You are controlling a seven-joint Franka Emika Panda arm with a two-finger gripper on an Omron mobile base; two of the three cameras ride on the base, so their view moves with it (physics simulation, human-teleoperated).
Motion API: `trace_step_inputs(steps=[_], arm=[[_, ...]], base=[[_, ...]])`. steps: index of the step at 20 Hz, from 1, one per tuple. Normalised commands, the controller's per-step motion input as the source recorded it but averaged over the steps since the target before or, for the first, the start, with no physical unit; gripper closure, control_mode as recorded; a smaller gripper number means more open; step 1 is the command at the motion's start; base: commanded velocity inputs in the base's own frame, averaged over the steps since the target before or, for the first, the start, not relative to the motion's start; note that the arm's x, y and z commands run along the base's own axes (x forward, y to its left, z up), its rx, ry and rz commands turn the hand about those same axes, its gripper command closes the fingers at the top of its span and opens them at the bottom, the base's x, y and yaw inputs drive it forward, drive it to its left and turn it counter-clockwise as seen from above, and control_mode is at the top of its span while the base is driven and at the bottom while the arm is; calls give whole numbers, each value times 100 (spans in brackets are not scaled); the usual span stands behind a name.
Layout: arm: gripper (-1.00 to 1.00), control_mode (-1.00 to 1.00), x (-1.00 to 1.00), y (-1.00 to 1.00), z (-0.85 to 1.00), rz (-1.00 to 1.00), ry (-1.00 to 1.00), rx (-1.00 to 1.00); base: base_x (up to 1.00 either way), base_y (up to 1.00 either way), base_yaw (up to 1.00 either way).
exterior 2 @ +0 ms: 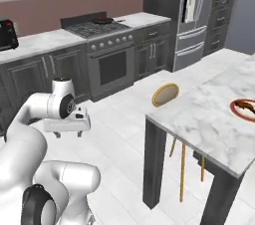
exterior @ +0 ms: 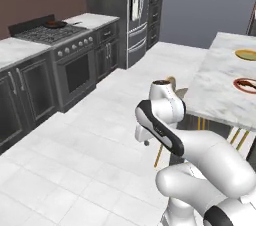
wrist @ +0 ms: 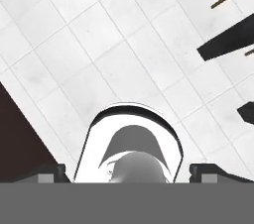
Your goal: Take the chicken drumsticks from the pan and place one on each plate on the dining counter.
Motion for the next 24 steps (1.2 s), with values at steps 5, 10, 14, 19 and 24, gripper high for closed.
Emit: trace_step_inputs(steps=[5,10,14,19,24], arm=[[-100,100,0,0,0,0,0,0],[-100,100,0,0,0,0,0,0],[-100,100,0,0,0,0,0,0],[-100,100,0,0,0,0,0,0],[-100,100,0,0,0,0,0,0]], base=[[88,64,-44],[86,66,-43],[86,66,-44],[87,65,-44],[86,68,-41]])
